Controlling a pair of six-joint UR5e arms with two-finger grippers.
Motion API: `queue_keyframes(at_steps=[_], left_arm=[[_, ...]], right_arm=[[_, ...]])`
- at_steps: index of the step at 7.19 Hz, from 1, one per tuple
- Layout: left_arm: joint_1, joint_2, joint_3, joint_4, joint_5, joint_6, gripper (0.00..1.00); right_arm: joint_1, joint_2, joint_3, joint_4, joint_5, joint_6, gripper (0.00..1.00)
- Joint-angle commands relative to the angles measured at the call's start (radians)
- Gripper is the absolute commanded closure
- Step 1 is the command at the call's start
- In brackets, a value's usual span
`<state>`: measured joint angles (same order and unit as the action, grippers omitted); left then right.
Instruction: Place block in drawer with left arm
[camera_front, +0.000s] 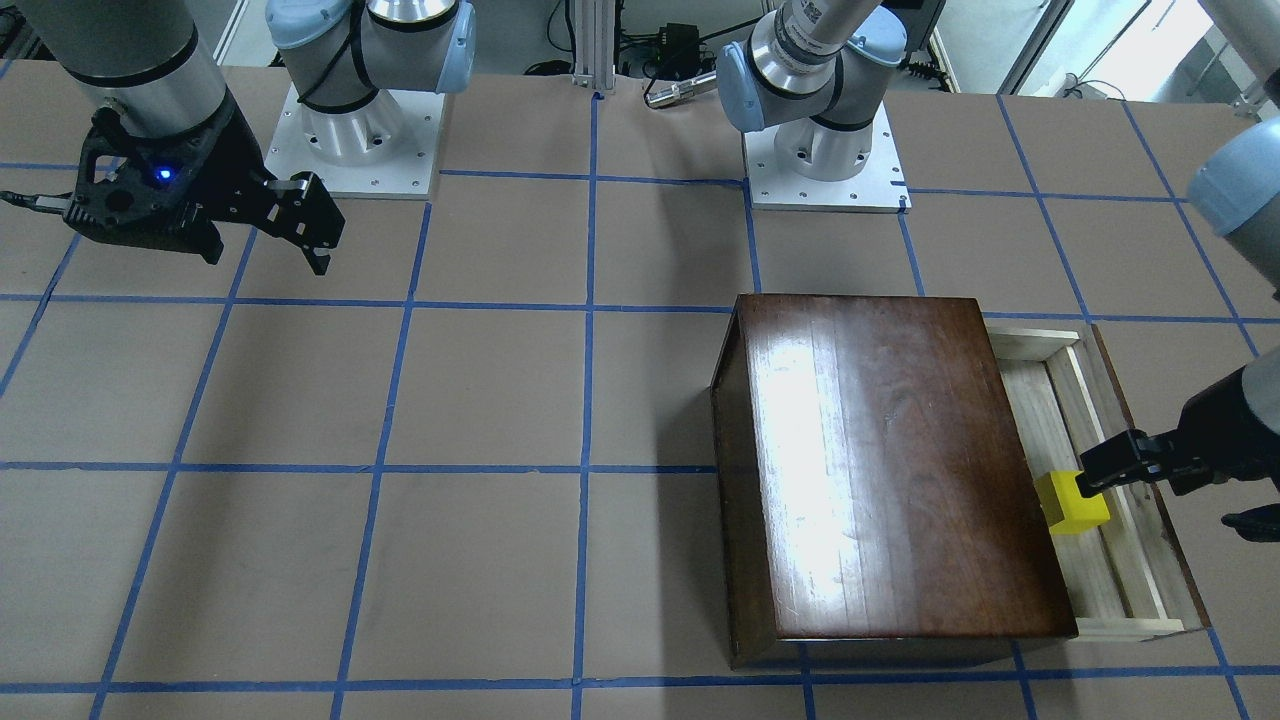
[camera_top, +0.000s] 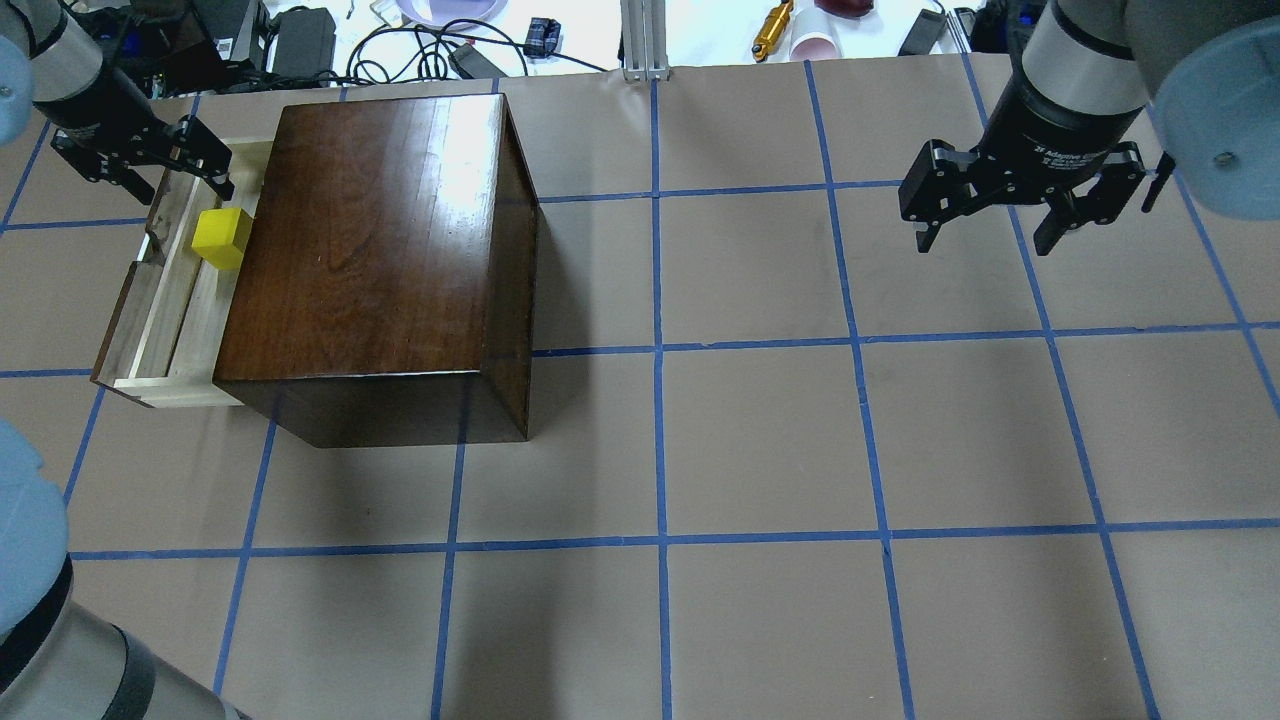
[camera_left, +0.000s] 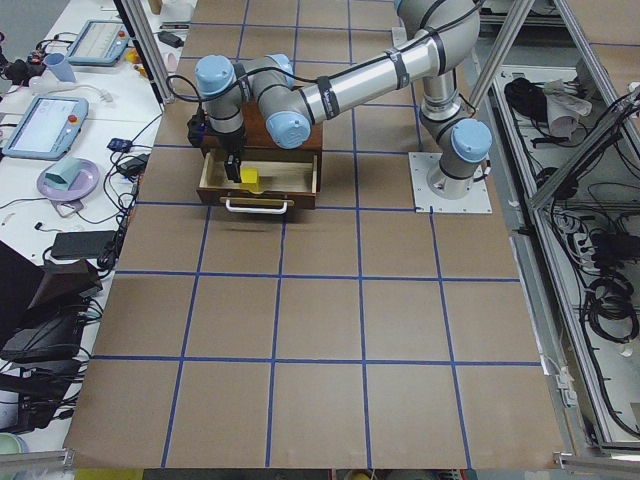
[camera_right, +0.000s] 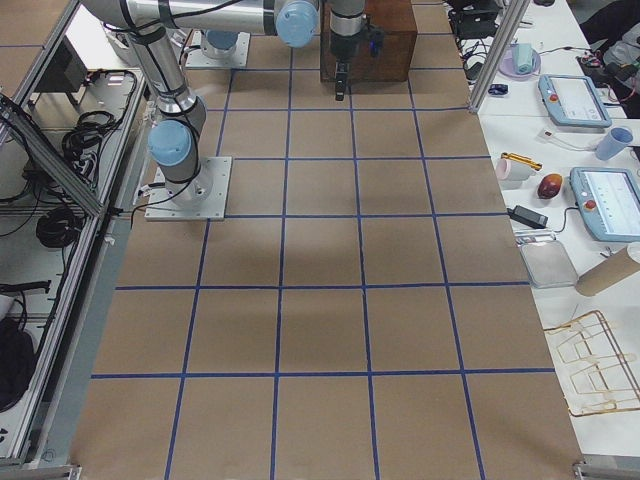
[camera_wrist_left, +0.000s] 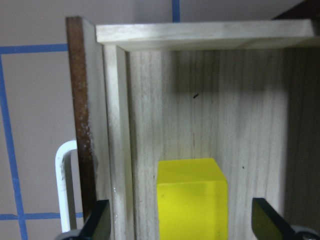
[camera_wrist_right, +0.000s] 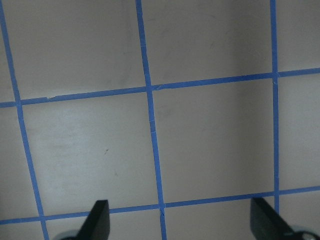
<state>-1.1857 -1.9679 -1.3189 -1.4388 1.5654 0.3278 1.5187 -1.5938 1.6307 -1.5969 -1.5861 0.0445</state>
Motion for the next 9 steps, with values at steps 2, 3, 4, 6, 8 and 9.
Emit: queue_keyframes(at_steps=[2, 3, 4, 6, 8, 9], left_arm=[[-0.072, 0.079, 0.063, -0.169, 0.001, -0.180, 0.00], [-0.128, 0.090, 0.064, -0.163, 0.027, -0.185, 0.00], [-0.190, 0.089, 0.061, -0.161, 0.041, -0.197, 0.00], [-0.313, 0.122, 0.018, -0.167, 0.044, -0.278, 0.00], [-0.374, 0.184, -0.072, -0.158, 0.036, -0.315, 0.00], [-0.385, 0.210, -0.115, -0.143, 0.030, -0.299, 0.00]], right_arm=[[0.000, 0.000, 0.000, 0.000, 0.000, 0.000, 0.00], [0.000, 0.000, 0.001, 0.000, 0.000, 0.000, 0.00], [0.000, 0.000, 0.001, 0.000, 0.000, 0.000, 0.00], [0.000, 0.000, 0.000, 0.000, 0.002, 0.000, 0.00], [-0.002, 0.000, 0.000, 0.000, 0.002, 0.000, 0.00], [0.000, 0.000, 0.000, 0.000, 0.002, 0.000, 0.00]])
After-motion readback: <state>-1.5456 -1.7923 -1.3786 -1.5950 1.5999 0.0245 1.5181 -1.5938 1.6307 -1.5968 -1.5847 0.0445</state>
